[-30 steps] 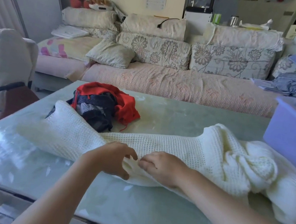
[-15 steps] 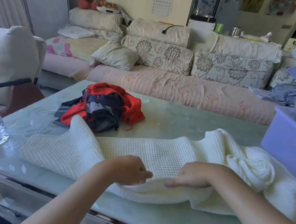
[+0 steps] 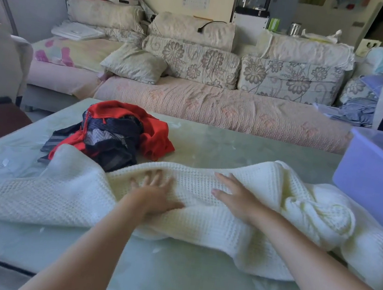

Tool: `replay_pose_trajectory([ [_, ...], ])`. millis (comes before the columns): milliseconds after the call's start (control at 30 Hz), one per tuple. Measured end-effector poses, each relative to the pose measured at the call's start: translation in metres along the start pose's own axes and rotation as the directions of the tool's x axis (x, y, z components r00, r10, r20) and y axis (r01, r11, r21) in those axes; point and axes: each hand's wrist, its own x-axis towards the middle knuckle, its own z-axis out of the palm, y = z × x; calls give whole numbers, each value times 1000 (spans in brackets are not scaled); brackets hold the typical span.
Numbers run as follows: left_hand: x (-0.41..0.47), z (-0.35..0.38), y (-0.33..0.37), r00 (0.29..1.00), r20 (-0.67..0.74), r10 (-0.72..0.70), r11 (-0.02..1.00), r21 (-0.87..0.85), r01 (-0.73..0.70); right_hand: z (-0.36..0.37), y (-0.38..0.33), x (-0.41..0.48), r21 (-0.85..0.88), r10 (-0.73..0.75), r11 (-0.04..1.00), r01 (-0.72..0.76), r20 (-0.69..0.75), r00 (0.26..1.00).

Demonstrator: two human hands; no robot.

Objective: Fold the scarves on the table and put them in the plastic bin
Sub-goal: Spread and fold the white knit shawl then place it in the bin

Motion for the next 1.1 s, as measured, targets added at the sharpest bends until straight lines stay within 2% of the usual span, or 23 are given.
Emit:
replay_pose_trajectory([
  [67,17,-10,-5,997,-61,-53,998,23,54,-11,6,6,27,-50,998,56,-177,983],
  [133,27,-18,8,987,-140,-75,990,107,90,-24,18,4,-122,-109,990,74,-311,944],
  [200,27,-18,40,964,-267,-12,985,164,58,-37,34,-3,-318,-156,948,31,-375,914],
  [300,16,-7,98,858,-486,166,979,186,-84,-51,53,-20,-490,-69,852,-182,-451,890],
  [367,9,-1,132,753,-572,325,940,109,-323,-59,63,-33,-502,11,794,-343,-553,833],
  [400,5,1,146,731,-552,401,885,28,-465,-63,66,-40,-459,59,793,-400,-597,800],
  [433,-2,4,157,741,-487,461,829,-60,-556,-68,70,-46,-389,124,804,-449,-629,768],
  [467,-6,9,166,780,-372,502,804,-129,-580,-73,75,-53,-321,211,804,-500,-633,745],
  [500,-7,15,172,831,-225,510,828,-136,-545,-78,81,-60,-294,303,777,-557,-601,740],
  [567,-3,26,172,915,36,401,915,24,-402,-84,92,-77,-408,403,674,-616,-497,769],
  [633,3,24,165,958,139,251,945,181,-274,-84,97,-93,-617,357,568,-544,-411,839],
  [667,3,19,162,969,158,187,945,240,-222,-84,96,-99,-683,315,551,-480,-363,877],
  [700,2,12,158,977,170,129,939,296,-175,-84,94,-104,-701,271,583,-410,-308,912],
  [733,-2,5,155,980,182,79,930,340,-138,-85,89,-110,-657,236,668,-349,-257,937],
  [800,-5,-4,150,983,183,9,920,384,-80,-89,83,-119,-393,211,880,-269,-183,960],
  [833,-6,-7,150,986,164,3,914,400,-69,-90,84,-122,-266,169,939,-220,-200,965],
  [867,-7,-9,152,991,130,8,912,406,-60,-91,85,-125,-225,111,960,-169,-248,962],
  [933,-11,-9,163,998,14,64,937,343,-65,-90,94,-125,-420,-94,905,-68,-353,931],
  [1000,-18,-4,179,974,-114,197,956,241,-165,-86,97,-125,-562,-240,825,47,-273,932],
  [1033,-23,-1,187,953,-158,257,954,200,-224,-84,97,-125,-590,-234,802,89,-174,956],
  [1100,-28,6,197,936,-184,299,948,169,-269,-82,98,-124,-702,-116,707,90,11,993],
])
